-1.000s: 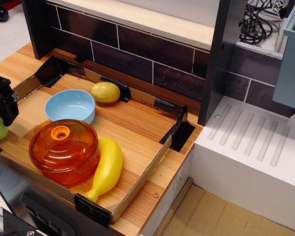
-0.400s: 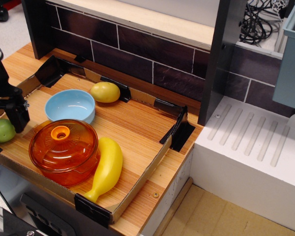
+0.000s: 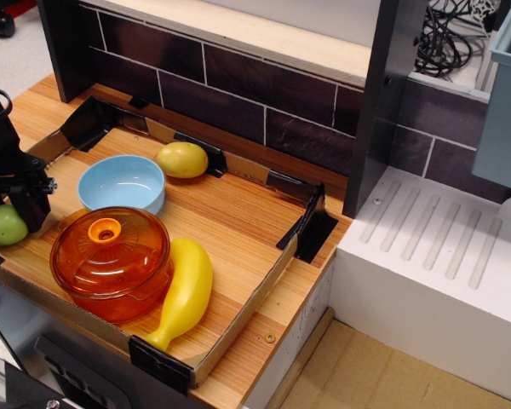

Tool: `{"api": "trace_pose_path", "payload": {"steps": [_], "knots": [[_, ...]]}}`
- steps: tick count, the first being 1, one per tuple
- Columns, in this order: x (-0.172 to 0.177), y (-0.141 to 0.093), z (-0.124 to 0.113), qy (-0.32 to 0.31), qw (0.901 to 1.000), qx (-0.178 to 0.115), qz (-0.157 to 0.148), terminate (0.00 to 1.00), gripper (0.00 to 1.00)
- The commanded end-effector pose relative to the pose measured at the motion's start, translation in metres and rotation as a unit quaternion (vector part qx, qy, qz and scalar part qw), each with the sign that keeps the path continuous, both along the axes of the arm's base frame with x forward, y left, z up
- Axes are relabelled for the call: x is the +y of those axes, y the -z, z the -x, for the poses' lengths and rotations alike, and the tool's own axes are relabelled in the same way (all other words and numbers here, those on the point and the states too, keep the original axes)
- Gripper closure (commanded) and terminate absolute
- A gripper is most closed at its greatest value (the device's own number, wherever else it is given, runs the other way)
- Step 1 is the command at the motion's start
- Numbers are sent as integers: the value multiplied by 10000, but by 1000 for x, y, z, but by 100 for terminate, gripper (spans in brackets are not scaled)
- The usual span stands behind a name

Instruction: Put pear in bowl

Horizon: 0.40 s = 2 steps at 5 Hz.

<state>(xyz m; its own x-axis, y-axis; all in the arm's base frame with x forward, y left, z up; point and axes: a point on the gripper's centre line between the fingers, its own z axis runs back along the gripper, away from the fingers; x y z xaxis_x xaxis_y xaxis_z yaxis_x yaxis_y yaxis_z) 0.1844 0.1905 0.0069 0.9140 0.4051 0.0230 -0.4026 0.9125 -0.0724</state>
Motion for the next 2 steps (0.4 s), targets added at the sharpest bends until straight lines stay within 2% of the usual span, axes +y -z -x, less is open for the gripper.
{"api": "trace_pose_path", "payload": {"steps": [1,2], "knots": [[9,-58,-25,-453,9974,-542,167,0,100],[-12,-86,-48,-663,9953,-634,299,0,100]]}}
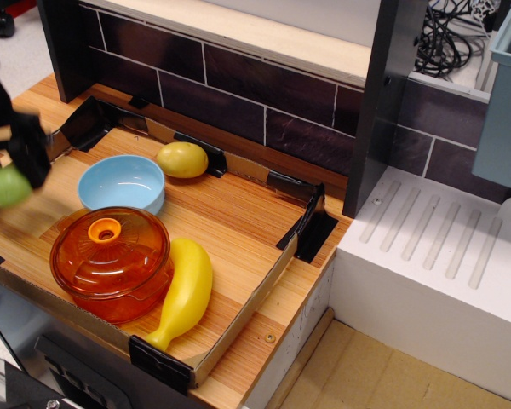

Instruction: Put pear in bowl

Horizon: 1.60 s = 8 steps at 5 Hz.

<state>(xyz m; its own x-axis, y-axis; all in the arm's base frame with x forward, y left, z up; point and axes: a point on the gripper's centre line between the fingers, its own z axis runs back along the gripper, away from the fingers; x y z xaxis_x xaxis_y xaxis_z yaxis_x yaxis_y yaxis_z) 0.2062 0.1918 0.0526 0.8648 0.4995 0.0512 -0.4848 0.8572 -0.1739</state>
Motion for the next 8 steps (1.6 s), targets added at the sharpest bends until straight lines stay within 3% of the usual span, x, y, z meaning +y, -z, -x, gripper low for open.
{"api": "trace_pose_path", "payload": {"steps": [1,2,4,5,6,8], "knots": [[-35,-48,-39,-322,9989,-327,-31,0,100],[-66,-38,-52,-417,9979,-487,-136,0,100],[-78,-4,-55,-394,9983,-303,-319,0,100],[-74,-7,-53,-367,9977,-431,-368,0,0],[-73,-24,-51,-313,9979,-467,-311,0,0],[-70,-84,-33,-82,9991,-261,-312,0,0]]}}
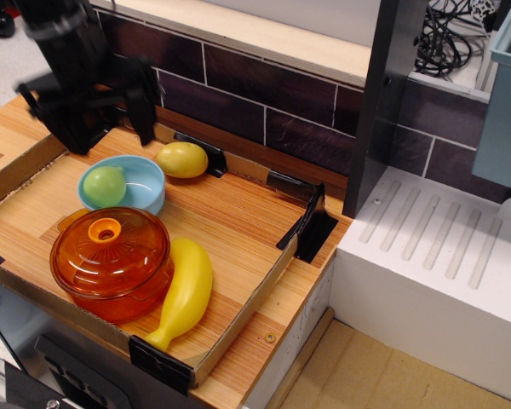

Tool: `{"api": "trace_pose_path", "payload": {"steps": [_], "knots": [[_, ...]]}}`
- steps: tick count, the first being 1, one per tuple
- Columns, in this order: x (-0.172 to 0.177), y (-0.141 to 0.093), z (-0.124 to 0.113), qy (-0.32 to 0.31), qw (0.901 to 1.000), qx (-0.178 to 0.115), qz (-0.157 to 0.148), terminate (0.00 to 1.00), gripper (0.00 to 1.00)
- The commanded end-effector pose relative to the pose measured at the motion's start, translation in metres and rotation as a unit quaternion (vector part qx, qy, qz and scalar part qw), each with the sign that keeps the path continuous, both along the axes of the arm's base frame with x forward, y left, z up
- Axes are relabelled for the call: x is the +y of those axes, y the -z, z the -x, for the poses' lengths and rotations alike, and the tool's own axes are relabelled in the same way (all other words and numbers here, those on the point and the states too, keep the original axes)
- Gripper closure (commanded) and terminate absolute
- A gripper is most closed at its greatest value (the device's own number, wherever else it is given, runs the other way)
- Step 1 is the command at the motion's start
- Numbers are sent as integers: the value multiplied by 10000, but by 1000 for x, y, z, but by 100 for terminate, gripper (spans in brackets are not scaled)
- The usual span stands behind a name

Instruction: Put pear in bowl

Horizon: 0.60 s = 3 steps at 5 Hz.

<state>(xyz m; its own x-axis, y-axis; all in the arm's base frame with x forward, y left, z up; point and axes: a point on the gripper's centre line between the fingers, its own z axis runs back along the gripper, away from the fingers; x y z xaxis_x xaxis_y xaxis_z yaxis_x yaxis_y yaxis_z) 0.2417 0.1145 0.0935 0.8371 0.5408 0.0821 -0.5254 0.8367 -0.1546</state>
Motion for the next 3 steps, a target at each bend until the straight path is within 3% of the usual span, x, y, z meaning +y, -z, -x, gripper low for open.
{"api": "trace_pose_path", "payload": {"steps": [1,2,3], "knots": [[17,-62,14,82,9989,-324,-319,0,0],[17,-62,14,82,9989,-324,-319,0,0],[17,-62,14,82,9989,-324,-319,100,0]]}}
